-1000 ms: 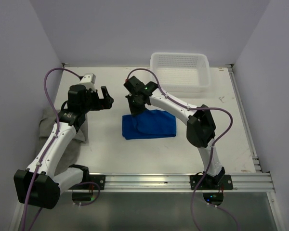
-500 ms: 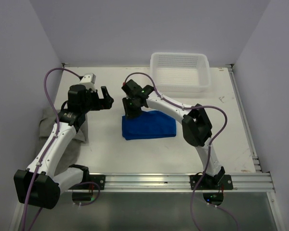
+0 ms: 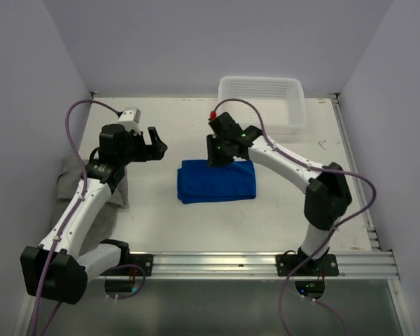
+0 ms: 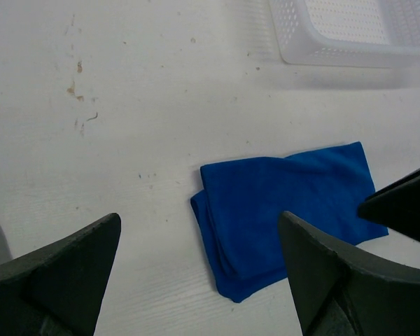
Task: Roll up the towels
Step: Fold the towel
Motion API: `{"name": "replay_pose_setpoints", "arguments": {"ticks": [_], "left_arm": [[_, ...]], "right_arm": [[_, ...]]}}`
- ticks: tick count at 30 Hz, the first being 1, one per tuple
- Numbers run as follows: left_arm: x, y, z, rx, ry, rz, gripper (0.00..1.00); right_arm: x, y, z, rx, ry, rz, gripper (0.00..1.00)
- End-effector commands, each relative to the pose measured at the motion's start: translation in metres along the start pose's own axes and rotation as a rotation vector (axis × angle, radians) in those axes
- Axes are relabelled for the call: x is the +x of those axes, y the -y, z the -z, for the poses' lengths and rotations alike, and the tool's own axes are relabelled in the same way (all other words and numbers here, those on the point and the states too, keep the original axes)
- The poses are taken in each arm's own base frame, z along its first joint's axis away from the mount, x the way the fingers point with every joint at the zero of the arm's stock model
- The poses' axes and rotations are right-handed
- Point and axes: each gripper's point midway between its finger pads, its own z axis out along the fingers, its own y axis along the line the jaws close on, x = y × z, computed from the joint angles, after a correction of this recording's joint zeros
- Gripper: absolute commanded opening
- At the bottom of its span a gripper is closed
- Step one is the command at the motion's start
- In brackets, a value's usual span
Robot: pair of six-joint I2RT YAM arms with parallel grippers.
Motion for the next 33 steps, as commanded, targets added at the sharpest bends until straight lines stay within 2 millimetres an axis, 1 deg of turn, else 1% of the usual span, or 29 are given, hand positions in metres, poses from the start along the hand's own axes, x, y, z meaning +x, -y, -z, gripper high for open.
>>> {"name": "replay_pose_setpoints", "arguments": {"ticks": [1, 2, 3, 4, 5, 6, 7, 8, 9, 10, 11, 12, 13, 14, 15, 16, 17, 18, 20, 21, 22, 23, 24, 25, 29, 31, 33], "left_arm": [[0.006, 0.022, -0.005, 0.118, -0.008, 0.004, 0.96], [0.009, 0.027, -0.006, 0.14, -0.018, 0.008, 0.95], [0.013, 0.034, -0.007, 0.163, -0.03, 0.003, 0.92], [0.017, 0.037, -0.01, 0.169, -0.043, 0.012, 0.9], [0.021, 0.04, -0.011, 0.177, -0.054, 0.017, 0.87], [0.025, 0.05, -0.013, 0.198, -0.067, 0.018, 0.82], [0.029, 0.055, -0.014, 0.205, -0.078, 0.044, 0.81], [0.034, 0.061, -0.016, 0.218, -0.086, 0.056, 0.79], [0.045, 0.074, -0.017, 0.246, -0.107, 0.055, 0.79], [0.053, 0.079, -0.019, 0.25, -0.12, 0.08, 0.79], [0.069, 0.077, -0.023, 0.227, -0.142, 0.084, 0.76], [0.08, 0.087, -0.027, 0.249, -0.154, 0.072, 0.74], [0.091, 0.087, -0.031, 0.24, -0.175, 0.073, 0.73], [0.103, 0.083, -0.036, 0.212, -0.196, 0.07, 0.67], [0.119, 0.084, -0.043, 0.2, -0.237, 0.057, 0.64], [0.125, 0.082, -0.047, 0.182, -0.246, 0.051, 0.6], [0.134, 0.077, -0.051, 0.153, -0.252, 0.043, 0.5], [0.137, 0.085, -0.055, 0.177, -0.244, 0.036, 0.47], [0.138, 0.088, -0.061, 0.19, -0.22, 0.034, 0.43], [0.146, 0.09, -0.064, 0.189, -0.234, 0.025, 0.42], [0.148, 0.09, -0.066, 0.187, -0.236, 0.016, 0.42], [0.152, 0.089, -0.069, 0.173, -0.24, 0.013, 0.39], [0.159, 0.088, -0.072, 0.172, -0.257, 0.007, 0.36], [0.163, 0.087, -0.074, 0.175, -0.262, -0.004, 0.34], [0.183, 0.07, -0.076, 0.117, -0.289, -0.006, 0.26], [0.19, 0.066, -0.074, 0.106, -0.304, 0.006, 0.25], [0.203, 0.06, -0.072, 0.089, -0.333, 0.016, 0.24]], "right_arm": [[-0.008, 0.041, 0.031, 0.046, 0.113, -0.071, 0.27], [-0.015, 0.054, 0.045, 0.044, 0.161, -0.106, 0.24], [-0.011, 0.065, 0.046, 0.051, 0.165, -0.128, 0.22], [0.011, 0.083, 0.039, 0.082, 0.128, -0.147, 0.2], [0.006, 0.095, 0.047, 0.083, 0.164, -0.177, 0.19], [0.022, 0.108, 0.042, 0.106, 0.134, -0.185, 0.19], [0.026, 0.115, 0.042, 0.119, 0.133, -0.19, 0.19], [0.028, 0.124, 0.045, 0.136, 0.142, -0.199, 0.22], [0.039, 0.133, 0.041, 0.161, 0.124, -0.201, 0.23], [0.042, 0.137, 0.04, 0.168, 0.122, -0.206, 0.24], [0.042, 0.142, 0.039, 0.171, 0.129, -0.213, 0.25], [0.049, 0.148, 0.035, 0.183, 0.119, -0.224, 0.25], [0.052, 0.152, 0.033, 0.19, 0.115, -0.229, 0.26], [0.05, 0.155, 0.031, 0.19, 0.124, -0.239, 0.26], [0.055, 0.159, 0.026, 0.196, 0.111, -0.241, 0.26], [0.056, 0.159, 0.023, 0.186, 0.109, -0.243, 0.26], [0.052, 0.159, 0.02, 0.176, 0.125, -0.244, 0.26], [0.053, 0.159, 0.018, 0.176, 0.124, -0.246, 0.26], [0.052, 0.162, 0.014, 0.184, 0.121, -0.247, 0.25], [0.052, 0.162, 0.012, 0.182, 0.12, -0.247, 0.25], [0.051, 0.162, 0.01, 0.181, 0.119, -0.25, 0.25], [0.05, 0.161, 0.008, 0.172, 0.12, -0.249, 0.25], [0.049, 0.16, 0.007, 0.168, 0.121, -0.254, 0.25], [0.049, 0.159, 0.006, 0.162, 0.122, -0.258, 0.25], [0.049, 0.157, 0.001, 0.149, 0.113, -0.266, 0.25], [0.053, 0.158, -0.001, 0.151, 0.106, -0.262, 0.28], [0.057, 0.16, -0.003, 0.154, 0.096, -0.264, 0.3]]}}
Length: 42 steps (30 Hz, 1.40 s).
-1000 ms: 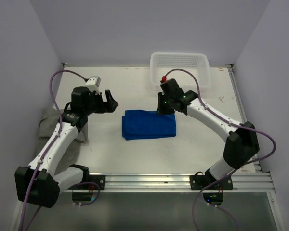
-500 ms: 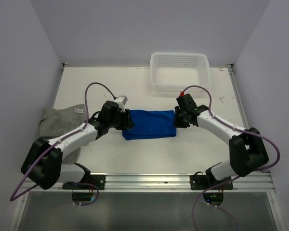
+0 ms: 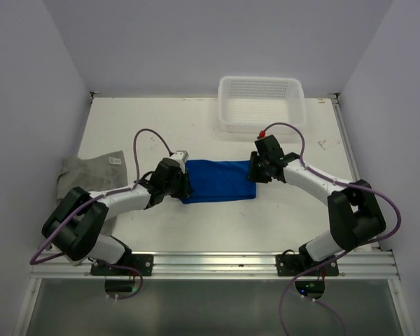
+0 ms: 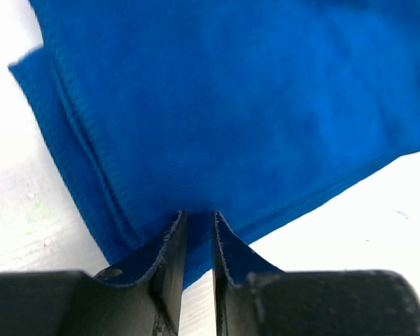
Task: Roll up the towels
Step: Fold the towel
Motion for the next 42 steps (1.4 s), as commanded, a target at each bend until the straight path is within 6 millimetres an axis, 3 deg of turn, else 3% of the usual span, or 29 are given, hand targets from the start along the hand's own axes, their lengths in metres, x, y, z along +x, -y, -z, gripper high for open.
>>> {"name": "replay_pose_setpoints", "arguments": {"ticks": [1, 5, 9, 14, 22, 25, 28, 31, 32, 33, 35, 38, 42], "left_arm": [[0.004, -0.006, -0.006, -0.018, 0.026, 0.026, 0.22], [0.027, -0.019, -0.008, -0.053, -0.021, 0.044, 0.19], [0.037, -0.024, -0.006, -0.068, -0.046, 0.056, 0.18], [0.041, -0.037, 0.001, -0.134, -0.042, 0.073, 0.15], [0.05, -0.039, 0.014, -0.141, -0.046, 0.121, 0.12], [0.052, -0.04, 0.02, -0.144, -0.052, 0.113, 0.1], [0.058, -0.044, 0.026, -0.162, -0.074, 0.101, 0.07], [0.059, -0.046, 0.028, -0.169, -0.072, 0.096, 0.06], [0.06, -0.046, 0.029, -0.17, -0.073, 0.095, 0.06], [0.06, -0.047, 0.029, -0.172, -0.072, 0.096, 0.07], [0.061, -0.047, 0.029, -0.175, -0.072, 0.096, 0.07], [0.061, -0.046, 0.029, -0.172, -0.07, 0.095, 0.07], [0.061, -0.045, 0.03, -0.168, -0.07, 0.092, 0.07]], "right_arm": [[-0.003, -0.004, -0.007, -0.025, 0.025, -0.014, 0.31], [0.002, 0.0, -0.015, -0.017, 0.014, -0.031, 0.35], [0.01, 0.005, -0.023, 0.0, -0.012, -0.022, 0.36], [0.028, 0.018, -0.026, 0.019, -0.038, -0.007, 0.35], [0.043, 0.03, -0.018, 0.048, -0.058, -0.004, 0.31], [0.043, 0.028, -0.011, 0.033, -0.063, 0.0, 0.36], [0.035, 0.015, 0.006, -0.022, -0.051, 0.016, 0.38], [0.01, 0.003, 0.029, -0.062, 0.045, 0.014, 0.36], [-0.002, -0.004, 0.036, -0.078, 0.081, 0.014, 0.33], [-0.01, -0.007, 0.039, -0.084, 0.1, 0.021, 0.21], [-0.031, -0.016, 0.044, -0.087, 0.145, 0.022, 0.17], [-0.048, -0.027, 0.033, -0.088, 0.143, 0.035, 0.17], [-0.056, -0.029, 0.003, -0.044, 0.109, 0.05, 0.24]]}}
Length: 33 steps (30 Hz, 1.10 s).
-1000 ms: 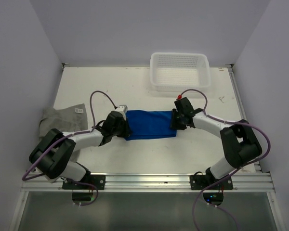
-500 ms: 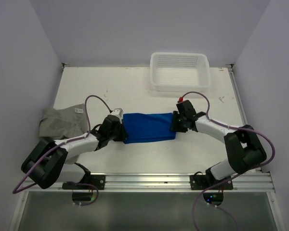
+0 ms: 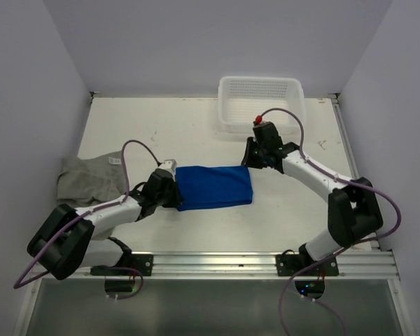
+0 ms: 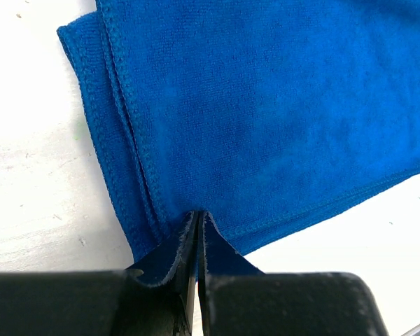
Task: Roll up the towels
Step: Fold the towel
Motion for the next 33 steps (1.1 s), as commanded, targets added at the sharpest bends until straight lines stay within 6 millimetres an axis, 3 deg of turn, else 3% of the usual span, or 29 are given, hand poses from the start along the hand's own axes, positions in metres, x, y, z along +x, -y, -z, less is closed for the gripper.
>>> {"name": "replay_pose_setpoints", "arguments": {"ticks": [1, 8, 10, 12, 15, 18, 25, 33], "left_arm": [[0.024, -0.021, 0.004, -0.079, -0.063, -0.021, 0.07], [0.022, -0.021, 0.007, -0.079, -0.06, -0.031, 0.07], [0.022, -0.021, 0.008, -0.08, -0.062, -0.036, 0.07], [0.022, -0.022, 0.008, -0.081, -0.062, -0.041, 0.07], [0.021, -0.021, 0.009, -0.077, -0.061, -0.04, 0.07], [0.021, -0.02, 0.009, -0.077, -0.061, -0.046, 0.07], [0.026, -0.023, 0.011, -0.075, -0.068, -0.038, 0.07], [0.028, -0.023, 0.015, -0.067, -0.062, -0.043, 0.08]], "right_arm": [[-0.007, 0.008, -0.024, 0.061, -0.015, 0.031, 0.24], [0.01, 0.03, -0.068, 0.16, -0.088, 0.061, 0.3], [0.012, 0.036, -0.073, 0.187, -0.09, 0.068, 0.29], [0.018, 0.042, -0.077, 0.207, -0.103, 0.07, 0.22], [0.019, 0.045, -0.08, 0.218, -0.095, 0.062, 0.13], [0.017, 0.044, -0.08, 0.222, -0.096, 0.061, 0.12], [0.01, 0.047, -0.082, 0.263, -0.103, 0.053, 0.16], [-0.013, 0.028, -0.072, 0.213, -0.064, 0.033, 0.26]]}}
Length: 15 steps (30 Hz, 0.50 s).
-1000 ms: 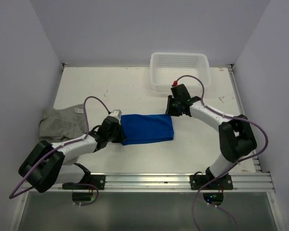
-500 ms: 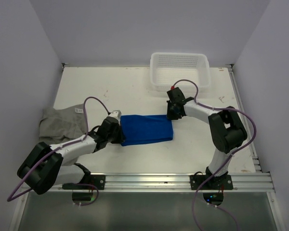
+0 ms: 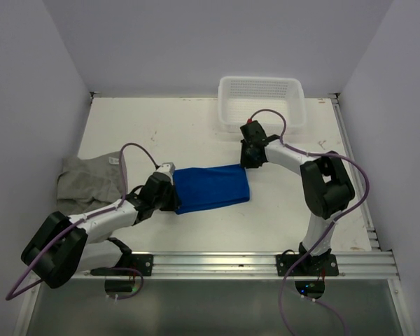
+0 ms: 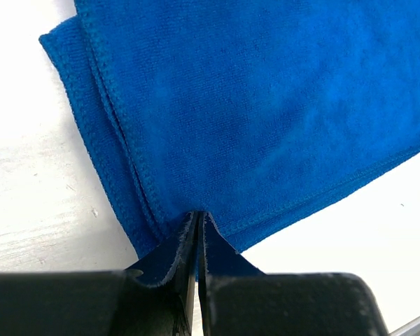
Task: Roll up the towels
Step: Fold the towel
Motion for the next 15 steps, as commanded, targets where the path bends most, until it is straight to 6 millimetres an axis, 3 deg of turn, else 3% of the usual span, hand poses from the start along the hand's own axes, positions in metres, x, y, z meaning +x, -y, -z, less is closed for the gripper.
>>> {"name": "replay_pose_setpoints", "arguments": {"ticks": [1, 7, 15], "left_arm": [[0.019, -0.016, 0.004, -0.055, -0.055, -0.028, 0.08], [0.015, -0.013, 0.005, -0.045, -0.041, -0.027, 0.08], [0.012, -0.011, 0.006, -0.045, -0.038, -0.032, 0.09]], "right_arm": [[-0.027, -0.005, 0.015, -0.006, 0.066, -0.025, 0.27], [-0.036, -0.016, 0.018, -0.047, 0.073, -0.022, 0.31], [-0.027, -0.025, 0.004, -0.088, 0.043, -0.023, 0.3]]}}
